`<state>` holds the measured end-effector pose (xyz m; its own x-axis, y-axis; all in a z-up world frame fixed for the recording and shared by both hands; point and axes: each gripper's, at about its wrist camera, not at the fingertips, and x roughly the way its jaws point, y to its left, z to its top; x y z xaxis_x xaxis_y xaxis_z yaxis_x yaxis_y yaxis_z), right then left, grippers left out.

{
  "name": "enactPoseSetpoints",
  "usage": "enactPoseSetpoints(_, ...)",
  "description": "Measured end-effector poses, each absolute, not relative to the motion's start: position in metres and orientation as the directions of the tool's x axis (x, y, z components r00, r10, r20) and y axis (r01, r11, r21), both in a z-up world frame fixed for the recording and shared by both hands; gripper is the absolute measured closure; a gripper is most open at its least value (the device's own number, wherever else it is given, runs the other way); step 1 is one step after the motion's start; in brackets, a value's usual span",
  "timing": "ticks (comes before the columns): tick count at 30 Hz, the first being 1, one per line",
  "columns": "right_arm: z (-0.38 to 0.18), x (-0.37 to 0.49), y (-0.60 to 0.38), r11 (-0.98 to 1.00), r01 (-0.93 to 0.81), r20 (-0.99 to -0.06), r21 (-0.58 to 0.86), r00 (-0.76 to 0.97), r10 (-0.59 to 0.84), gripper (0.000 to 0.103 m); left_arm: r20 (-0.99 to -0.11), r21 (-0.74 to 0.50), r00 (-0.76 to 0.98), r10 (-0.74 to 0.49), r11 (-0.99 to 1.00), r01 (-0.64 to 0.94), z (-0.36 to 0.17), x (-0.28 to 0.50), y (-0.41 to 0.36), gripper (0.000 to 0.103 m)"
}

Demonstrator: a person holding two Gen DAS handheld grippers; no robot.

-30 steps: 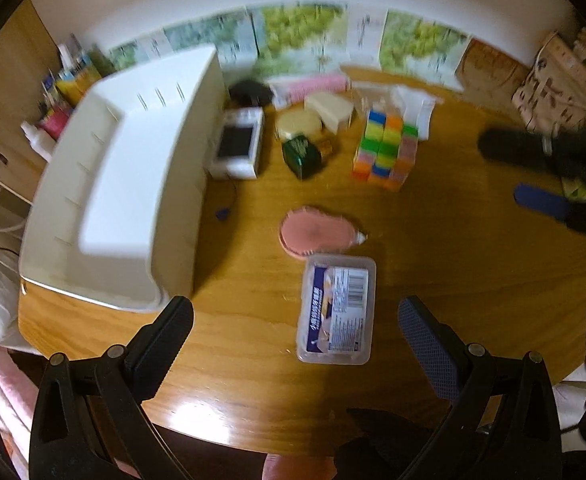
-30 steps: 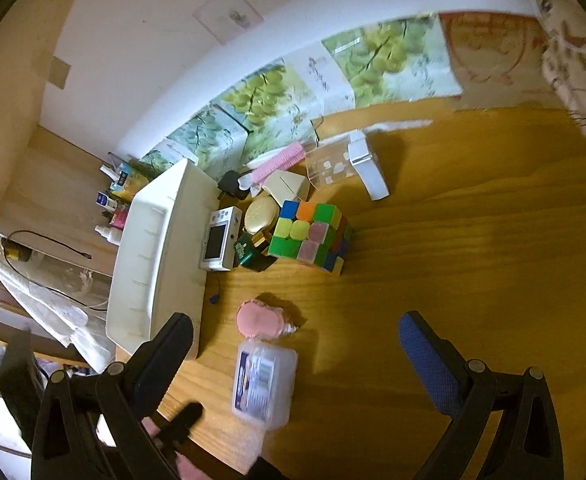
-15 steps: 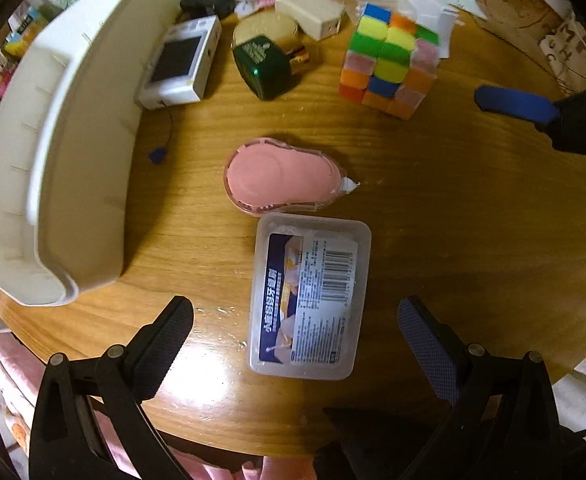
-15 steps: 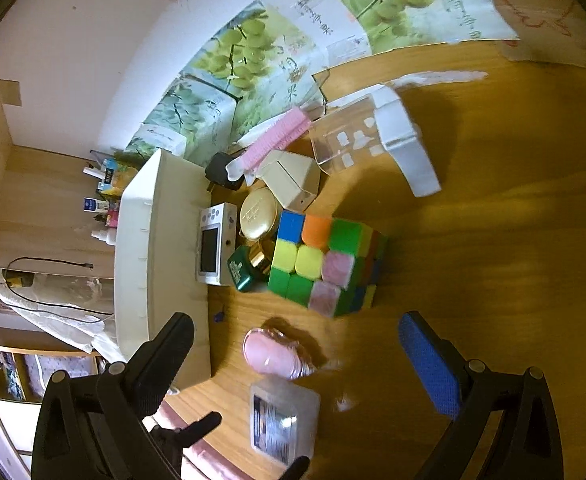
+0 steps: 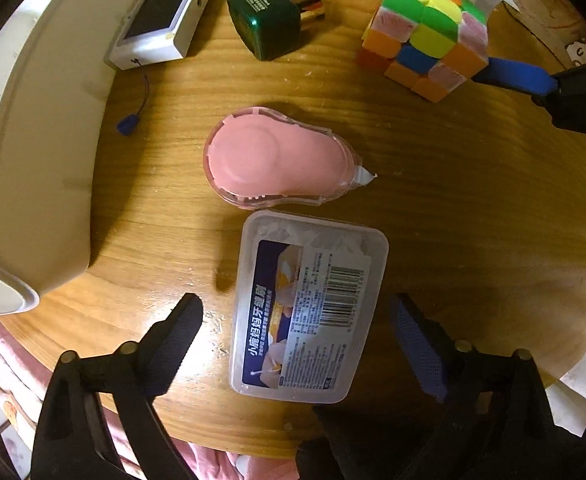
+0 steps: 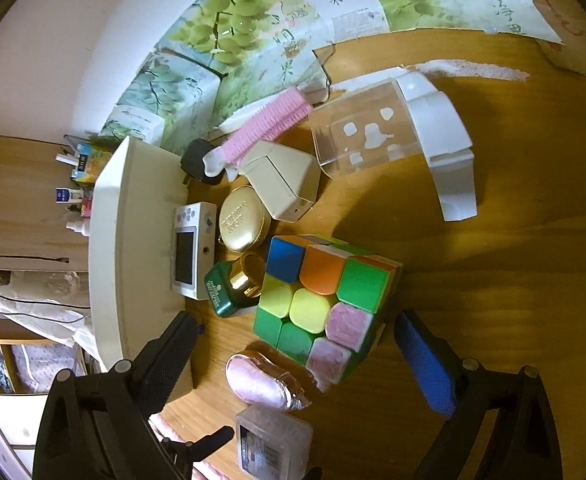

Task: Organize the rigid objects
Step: 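Lower the left tool onto the clear toothpick box and close it, then lift the toothpick box with the left tool while the right tool grasps the Rubik's cube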

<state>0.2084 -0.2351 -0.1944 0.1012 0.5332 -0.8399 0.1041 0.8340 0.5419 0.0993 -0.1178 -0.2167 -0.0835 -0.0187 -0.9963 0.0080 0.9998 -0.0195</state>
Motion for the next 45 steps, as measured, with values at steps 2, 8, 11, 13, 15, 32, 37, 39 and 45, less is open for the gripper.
enactPoseSetpoints(2, -0.197, 0.210, -0.234, 0.846, 0.106, -0.852, 0.523, 0.085, 0.516, 0.006, -0.995, -0.018, -0.095, -0.018, 1.000, 0.004, -0.220, 0.102, -0.118, 0.015)
enactPoseSetpoints(8, -0.205, 0.212, -0.233, 0.862, 0.122, -0.870, 0.493, 0.052, 0.490, 0.025, -0.992, -0.017, -0.124, -0.018, 1.000, -0.007, -0.242, 0.107, -0.118, 0.028)
enactPoseSetpoints(11, -0.205, 0.212, -0.235, 0.867, 0.118, -0.875, 0.484, 0.048, 0.482, 0.029, -0.992, -0.018, -0.122, -0.019, 1.000, -0.005, -0.245, 0.110, -0.118, 0.034)
enactPoseSetpoints(13, -0.205, 0.212, -0.236, 0.867, 0.116, -0.874, 0.485, 0.046, 0.484, 0.030, -0.992, -0.016, -0.121, -0.016, 1.000, -0.002, -0.246, 0.113, -0.117, 0.037)
enactPoseSetpoints(15, -0.204, 0.212, -0.237, 0.870, 0.114, -0.877, 0.480, 0.043, 0.478, 0.030, -0.992, -0.019, -0.127, -0.019, 1.000, -0.001, -0.242, 0.120, -0.114, 0.037)
enactPoseSetpoints(32, -0.182, 0.199, -0.247, 0.856, 0.126, -0.864, 0.502, 0.110, 0.490, 0.044, -0.997, -0.059, -0.048, -0.057, 0.997, 0.040, -0.176, 0.119, -0.103, 0.037)
enactPoseSetpoints(37, -0.164, 0.194, -0.243, 0.832, 0.096, -0.833, 0.546, 0.163, 0.528, 0.069, -0.998, -0.064, 0.012, -0.065, 0.996, 0.058, -0.146, 0.121, -0.094, 0.037)
enactPoseSetpoints(39, -0.157, 0.194, -0.239, 0.835, 0.078, -0.832, 0.544, 0.177, 0.525, 0.096, -0.997, -0.066, 0.036, -0.068, 0.996, 0.062, -0.134, 0.122, -0.088, 0.037)
enactPoseSetpoints(45, -0.149, 0.189, -0.233, 0.829, 0.094, -0.824, 0.552, 0.216, 0.524, 0.100, -0.989, -0.084, 0.117, -0.094, 0.992, 0.089, -0.096, 0.119, -0.057, 0.037)
